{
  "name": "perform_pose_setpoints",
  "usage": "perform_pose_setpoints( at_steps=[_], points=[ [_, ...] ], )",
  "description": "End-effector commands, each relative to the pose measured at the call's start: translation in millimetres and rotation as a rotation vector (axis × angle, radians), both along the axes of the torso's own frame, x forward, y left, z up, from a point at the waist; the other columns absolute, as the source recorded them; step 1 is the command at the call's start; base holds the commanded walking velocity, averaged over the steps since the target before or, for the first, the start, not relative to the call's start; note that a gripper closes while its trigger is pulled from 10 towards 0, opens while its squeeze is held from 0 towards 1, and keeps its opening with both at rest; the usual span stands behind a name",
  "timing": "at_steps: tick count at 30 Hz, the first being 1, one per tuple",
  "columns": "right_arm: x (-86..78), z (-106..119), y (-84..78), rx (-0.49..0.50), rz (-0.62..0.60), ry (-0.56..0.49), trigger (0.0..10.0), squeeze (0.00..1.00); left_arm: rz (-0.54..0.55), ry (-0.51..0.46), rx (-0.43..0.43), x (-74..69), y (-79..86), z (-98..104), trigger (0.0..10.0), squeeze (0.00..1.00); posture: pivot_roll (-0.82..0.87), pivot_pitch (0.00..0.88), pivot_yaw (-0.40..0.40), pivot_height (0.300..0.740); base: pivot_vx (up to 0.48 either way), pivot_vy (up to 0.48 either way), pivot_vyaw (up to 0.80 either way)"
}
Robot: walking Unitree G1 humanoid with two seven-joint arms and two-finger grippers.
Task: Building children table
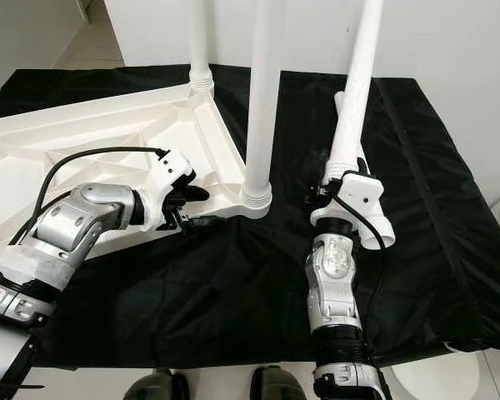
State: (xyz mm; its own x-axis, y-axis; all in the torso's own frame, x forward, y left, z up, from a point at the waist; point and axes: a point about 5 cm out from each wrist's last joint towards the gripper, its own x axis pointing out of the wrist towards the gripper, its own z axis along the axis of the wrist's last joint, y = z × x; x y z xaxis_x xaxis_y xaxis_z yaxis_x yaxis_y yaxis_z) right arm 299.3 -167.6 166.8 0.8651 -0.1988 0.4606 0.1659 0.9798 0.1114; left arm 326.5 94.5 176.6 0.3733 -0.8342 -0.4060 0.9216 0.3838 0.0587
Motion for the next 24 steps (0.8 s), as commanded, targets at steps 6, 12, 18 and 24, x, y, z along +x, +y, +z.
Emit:
perform_pose_setpoints(
  at_steps=[6,12,18,24],
  points=[
    [-8.9,0,-7.8,-0.012,-0.019,0.008,10.0,0.00,0.186,-0.066,0.141,13.7,24.6,-11,10.0,0.00,0.00,0.048,0.020,0.740,0.000,0.000,0.00],
    [-9.7,4,-13.1,-0.026,-0.028,0.016,10.0,0.00,0.262,-0.089,0.175,22.1,25.5,-19,10.0,0.00,0.00,0.039,0.012,0.740,0.000,0.000,0.00],
    [-11.0,7,-14.1,-0.027,-0.030,0.019,10.0,0.00,0.356,-0.168,0.193,34.9,12.5,-25,10.0,0.00,-0.01,0.035,0.017,0.740,0.000,0.000,0.00],
    [-14.3,9,-14.6,-0.025,-0.041,0.024,10.0,0.00,0.553,-0.222,0.152,54.4,3.9,-19,10.0,0.00,-0.02,0.041,0.029,0.740,0.000,0.000,0.00]
  ],
)
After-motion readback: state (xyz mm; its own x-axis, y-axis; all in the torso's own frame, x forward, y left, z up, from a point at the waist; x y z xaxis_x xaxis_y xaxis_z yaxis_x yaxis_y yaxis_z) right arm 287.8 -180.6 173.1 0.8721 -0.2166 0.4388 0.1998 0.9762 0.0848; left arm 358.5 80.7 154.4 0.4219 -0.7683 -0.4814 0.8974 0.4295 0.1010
